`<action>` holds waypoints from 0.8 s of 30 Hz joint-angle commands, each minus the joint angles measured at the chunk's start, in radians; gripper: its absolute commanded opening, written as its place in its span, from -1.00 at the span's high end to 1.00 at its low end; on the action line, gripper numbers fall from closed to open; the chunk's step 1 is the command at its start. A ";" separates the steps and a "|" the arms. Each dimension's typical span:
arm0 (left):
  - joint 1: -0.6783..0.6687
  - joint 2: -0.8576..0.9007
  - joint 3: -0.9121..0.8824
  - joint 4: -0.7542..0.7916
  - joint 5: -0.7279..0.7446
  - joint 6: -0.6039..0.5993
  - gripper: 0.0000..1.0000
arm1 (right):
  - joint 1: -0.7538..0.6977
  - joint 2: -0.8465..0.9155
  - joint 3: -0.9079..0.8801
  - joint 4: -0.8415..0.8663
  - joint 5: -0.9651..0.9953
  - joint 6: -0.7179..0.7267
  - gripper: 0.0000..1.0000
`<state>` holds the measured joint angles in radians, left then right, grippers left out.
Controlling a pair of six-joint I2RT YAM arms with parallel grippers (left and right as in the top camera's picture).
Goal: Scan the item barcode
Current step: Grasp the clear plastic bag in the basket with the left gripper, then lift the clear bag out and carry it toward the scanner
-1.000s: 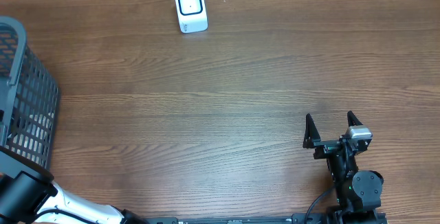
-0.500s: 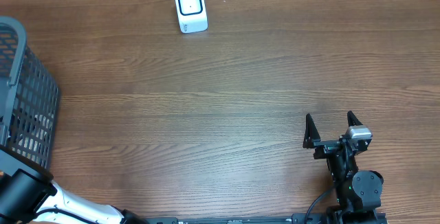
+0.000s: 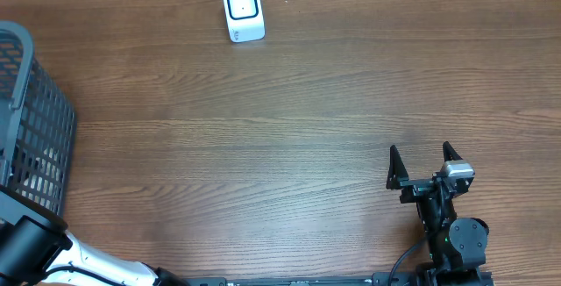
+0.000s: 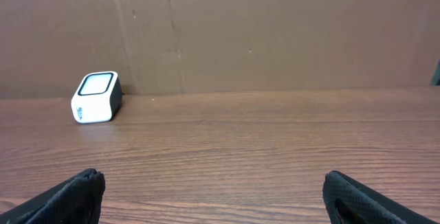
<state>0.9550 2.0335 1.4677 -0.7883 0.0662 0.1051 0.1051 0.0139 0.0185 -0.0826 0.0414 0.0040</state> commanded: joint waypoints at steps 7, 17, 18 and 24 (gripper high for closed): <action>-0.003 0.083 0.087 -0.121 0.020 -0.008 0.91 | -0.003 -0.007 -0.010 0.003 0.009 -0.002 -1.00; -0.004 0.081 0.379 -0.344 0.080 -0.024 0.92 | -0.003 -0.007 -0.010 0.003 0.009 -0.002 -1.00; -0.006 0.081 0.407 -0.362 0.094 -0.024 0.91 | -0.003 -0.007 -0.010 0.003 0.009 -0.002 -0.99; -0.029 0.079 0.636 -0.480 0.208 -0.032 0.91 | -0.003 -0.007 -0.010 0.003 0.009 -0.002 -1.00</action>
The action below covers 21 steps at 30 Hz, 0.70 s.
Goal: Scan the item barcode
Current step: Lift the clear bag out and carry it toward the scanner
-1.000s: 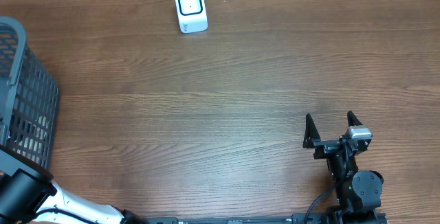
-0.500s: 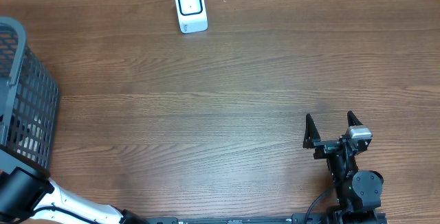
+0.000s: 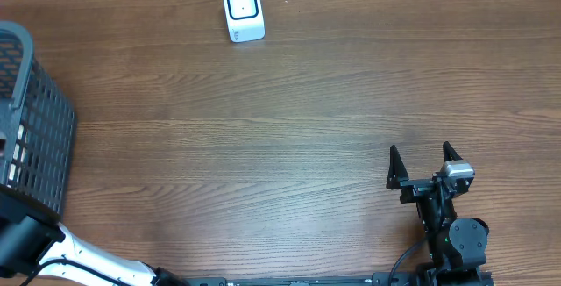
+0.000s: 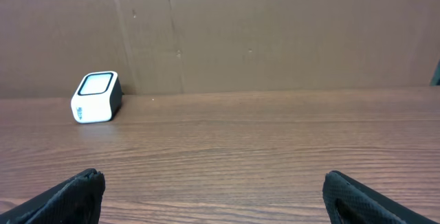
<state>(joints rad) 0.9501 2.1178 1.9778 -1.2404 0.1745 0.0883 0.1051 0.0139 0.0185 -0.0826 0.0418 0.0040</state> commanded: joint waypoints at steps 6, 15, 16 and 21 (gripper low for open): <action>-0.040 -0.006 0.309 -0.093 0.253 -0.015 0.92 | -0.003 -0.007 -0.010 0.003 0.009 -0.002 -1.00; -0.035 -0.007 0.423 -0.114 0.580 -0.013 0.92 | -0.003 -0.007 -0.010 0.003 0.009 -0.002 -0.99; -0.033 -0.007 0.423 -0.113 0.624 -0.013 0.91 | -0.003 -0.007 -0.010 0.003 0.009 -0.002 -1.00; -0.015 -0.007 0.423 -0.091 0.924 -0.014 0.92 | -0.003 -0.007 -0.010 0.003 0.009 -0.002 -1.00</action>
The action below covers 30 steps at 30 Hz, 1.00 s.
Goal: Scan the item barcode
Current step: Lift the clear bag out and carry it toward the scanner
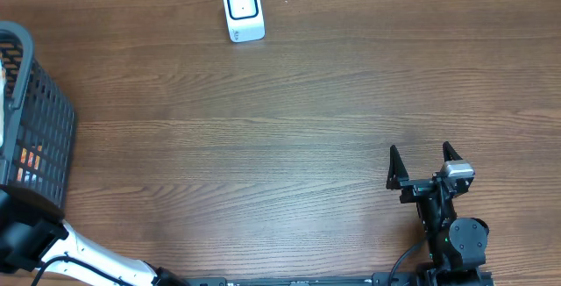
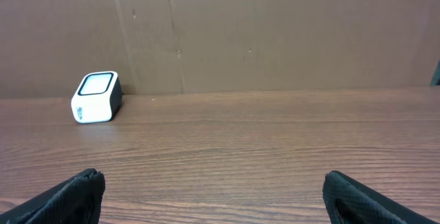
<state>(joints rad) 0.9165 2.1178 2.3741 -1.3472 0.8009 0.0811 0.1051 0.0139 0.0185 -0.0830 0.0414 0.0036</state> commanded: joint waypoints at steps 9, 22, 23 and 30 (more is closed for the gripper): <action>0.056 -0.007 0.026 0.058 0.720 -0.018 0.91 | -0.003 -0.007 -0.010 0.004 0.009 -0.001 -1.00; 0.019 -0.146 0.026 0.083 0.612 -0.075 0.92 | -0.003 -0.007 -0.010 0.004 0.010 -0.001 -1.00; 0.013 -0.174 0.026 0.089 0.536 -0.095 0.92 | -0.003 -0.007 -0.010 0.004 0.009 -0.001 -1.00; -0.088 -0.345 0.026 0.085 0.116 -0.141 0.91 | -0.003 -0.007 -0.010 0.004 0.009 -0.001 -1.00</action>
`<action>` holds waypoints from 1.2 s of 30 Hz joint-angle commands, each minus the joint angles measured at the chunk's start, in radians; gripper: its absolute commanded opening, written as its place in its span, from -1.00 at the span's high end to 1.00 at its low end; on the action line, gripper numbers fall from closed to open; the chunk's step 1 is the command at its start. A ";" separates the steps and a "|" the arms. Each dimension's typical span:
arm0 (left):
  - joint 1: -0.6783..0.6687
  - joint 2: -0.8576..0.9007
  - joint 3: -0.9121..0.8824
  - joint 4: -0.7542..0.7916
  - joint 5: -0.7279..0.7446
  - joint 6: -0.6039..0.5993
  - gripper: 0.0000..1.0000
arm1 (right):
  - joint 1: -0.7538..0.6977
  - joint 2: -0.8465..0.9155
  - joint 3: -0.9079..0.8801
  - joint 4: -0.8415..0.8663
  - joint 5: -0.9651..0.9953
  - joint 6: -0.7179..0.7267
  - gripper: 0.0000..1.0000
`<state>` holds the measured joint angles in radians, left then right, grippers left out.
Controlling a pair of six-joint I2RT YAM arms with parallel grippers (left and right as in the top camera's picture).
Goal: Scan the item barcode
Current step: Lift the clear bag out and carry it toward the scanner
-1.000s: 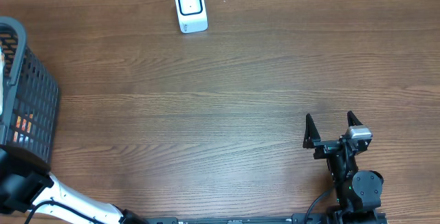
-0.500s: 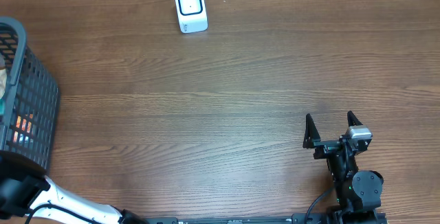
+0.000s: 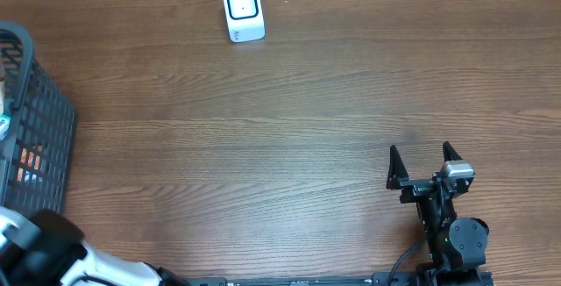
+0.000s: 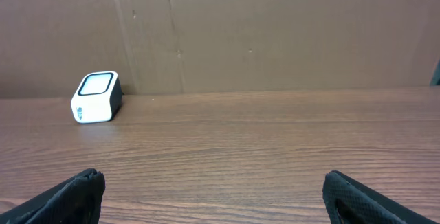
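The white barcode scanner [image 3: 243, 10] stands at the far edge of the wooden table, its window facing up; the right wrist view has it as the scanner [image 4: 97, 97] at far left against the brown wall. Orange and blue items [image 3: 29, 163] show through the mesh of a dark basket [image 3: 44, 119] at the left edge. My right gripper [image 3: 422, 157] rests near the front right, open with nothing between its fingers [image 4: 75, 193]. Only part of the left arm [image 3: 44, 251] shows at the bottom left corner; its gripper is out of view.
A brown cardboard wall [image 4: 275, 31] runs behind the table's far edge. The basket takes up the left edge of the overhead view. Bare wood [image 3: 280, 128] lies between the scanner and the right gripper.
The left arm's dark section sits lower in the bottom left corner than before. The right gripper, the scanner and the basket have not moved.
A pale shape showed through the basket's lower mesh at first. It was further left at the frame edge at the second moment, then orange items showed there instead. The left arm's visible part shifted each time. The right gripper stayed open and still.
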<state>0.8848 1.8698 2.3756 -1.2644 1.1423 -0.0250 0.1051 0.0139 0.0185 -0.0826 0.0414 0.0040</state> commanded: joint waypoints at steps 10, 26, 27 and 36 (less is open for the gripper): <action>-0.524 -0.182 0.024 -0.086 -0.721 -0.034 0.92 | -0.003 -0.007 -0.010 0.003 0.009 -0.002 -1.00; -1.258 0.158 0.020 -0.249 -1.076 -0.060 0.91 | -0.003 -0.007 -0.010 0.003 0.009 -0.002 -1.00; -1.270 0.185 0.020 -0.250 -1.076 -0.071 0.92 | -0.003 -0.007 -0.010 0.003 0.009 -0.002 -1.00; -1.339 0.425 0.020 -0.254 -1.067 -0.204 0.92 | -0.003 -0.007 -0.010 0.003 0.009 -0.002 -1.00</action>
<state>-0.4339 2.2356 2.3909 -1.5093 0.0883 -0.1532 0.1051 0.0139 0.0185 -0.0826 0.0414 0.0040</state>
